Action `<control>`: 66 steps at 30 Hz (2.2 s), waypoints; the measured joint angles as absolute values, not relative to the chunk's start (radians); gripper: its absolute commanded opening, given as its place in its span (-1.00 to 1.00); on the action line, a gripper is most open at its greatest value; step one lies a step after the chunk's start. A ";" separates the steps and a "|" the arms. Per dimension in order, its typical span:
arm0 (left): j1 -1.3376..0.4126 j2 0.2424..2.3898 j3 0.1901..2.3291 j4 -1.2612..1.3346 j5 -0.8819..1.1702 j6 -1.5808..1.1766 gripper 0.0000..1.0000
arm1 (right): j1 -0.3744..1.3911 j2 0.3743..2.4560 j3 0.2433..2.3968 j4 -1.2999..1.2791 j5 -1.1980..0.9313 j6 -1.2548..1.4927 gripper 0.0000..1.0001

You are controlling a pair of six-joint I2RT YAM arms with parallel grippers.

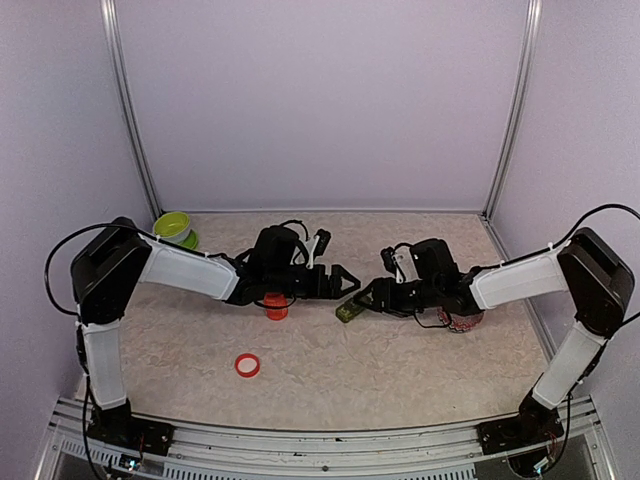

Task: Sort the pills into containers
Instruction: Adjust the pill container at the center of the board.

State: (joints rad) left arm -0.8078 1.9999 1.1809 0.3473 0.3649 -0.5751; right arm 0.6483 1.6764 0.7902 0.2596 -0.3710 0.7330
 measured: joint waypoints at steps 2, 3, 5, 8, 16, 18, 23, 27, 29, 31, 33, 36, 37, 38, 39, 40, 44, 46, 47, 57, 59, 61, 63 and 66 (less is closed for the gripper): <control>-0.816 1.973 1.181 0.337 0.358 -0.573 0.98 | 0.644 1.665 0.797 0.226 -0.346 0.710 0.47; -0.821 1.959 1.181 0.329 0.356 -0.572 0.98 | 0.639 1.663 0.804 0.210 -0.333 0.698 0.50; -0.833 1.933 1.180 0.313 0.346 -0.571 0.98 | 0.625 1.662 0.820 0.187 -0.318 0.682 0.53; -0.858 1.880 1.169 0.296 0.319 -0.568 0.98 | 0.598 1.667 0.846 0.165 -0.308 0.661 0.53; -0.899 1.679 1.071 0.229 0.207 -0.552 0.98 | 0.558 1.817 0.972 0.159 -0.335 0.618 0.54; -0.899 1.634 1.037 0.212 0.174 -0.550 0.98 | 0.558 1.864 0.992 0.159 -0.353 0.614 0.54; -0.889 1.528 0.945 0.162 0.093 -0.544 0.98 | 0.558 1.914 0.997 0.169 -0.397 0.609 0.51; -0.849 1.446 0.863 0.134 0.059 -0.543 0.98 | 0.561 1.915 0.991 0.179 -0.432 0.603 0.49; -0.824 1.414 0.831 0.121 0.040 -0.541 0.98 | 0.568 1.915 0.984 0.187 -0.450 0.599 0.48; -0.799 1.392 0.814 0.104 0.020 -0.537 0.98 | 0.575 1.915 0.976 0.195 -0.464 0.595 0.47; -0.785 1.381 0.807 0.092 0.006 -0.532 0.98 | 0.585 1.915 0.965 0.210 -0.473 0.593 0.45; -0.770 1.371 0.805 0.077 -0.013 -0.525 0.98 | 0.605 1.909 0.940 0.242 -0.480 0.593 0.43; -0.767 1.370 0.805 0.076 -0.016 -0.523 0.98 | 0.609 1.905 0.931 0.249 -0.483 0.592 0.43; -0.760 1.370 0.802 0.077 -0.018 -0.522 0.98 | 0.614 1.900 0.920 0.255 -0.485 0.592 0.42; -0.756 1.370 0.799 0.076 -0.020 -0.521 0.98 | 0.618 1.893 0.911 0.259 -0.488 0.592 0.42; -0.749 1.370 0.793 0.077 -0.021 -0.521 0.98 | 0.622 1.889 0.905 0.259 -0.489 0.591 0.42; -0.728 1.370 0.754 0.078 -0.031 -0.522 0.98 | 0.648 1.877 0.893 0.257 -0.497 0.583 0.42; -0.723 1.369 0.735 0.076 -0.035 -0.522 0.98 | 0.665 1.870 0.889 0.249 -0.497 0.573 0.42; -0.721 1.368 0.725 0.074 -0.035 -0.522 0.98 | 0.673 1.866 0.887 0.247 -0.496 0.569 0.42; -0.730 1.271 0.644 0.055 -0.049 -0.545 0.98 | 0.736 1.702 0.834 0.149 -0.364 0.502 0.46; -0.753 1.251 0.618 0.036 -0.070 -0.561 0.98 | 0.760 1.671 0.836 0.123 -0.328 0.475 0.48; -0.790 1.243 0.593 0.014 -0.084 -0.580 0.98 | 0.788 1.644 0.839 0.096 -0.296 0.447 0.50; -0.838 1.243 0.567 -0.015 -0.097 -0.607 0.98 | 0.815 1.631 0.848 0.071 -0.267 0.421 0.51; -0.914 1.252 0.548 -0.069 -0.131 -0.653 0.98 | 0.836 1.624 0.854 0.051 -0.245 0.398 0.52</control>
State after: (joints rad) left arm -0.9138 1.2518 0.5476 -0.0692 -0.1310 -0.6525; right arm 0.8356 1.6238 0.8543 0.0505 -0.2451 0.3977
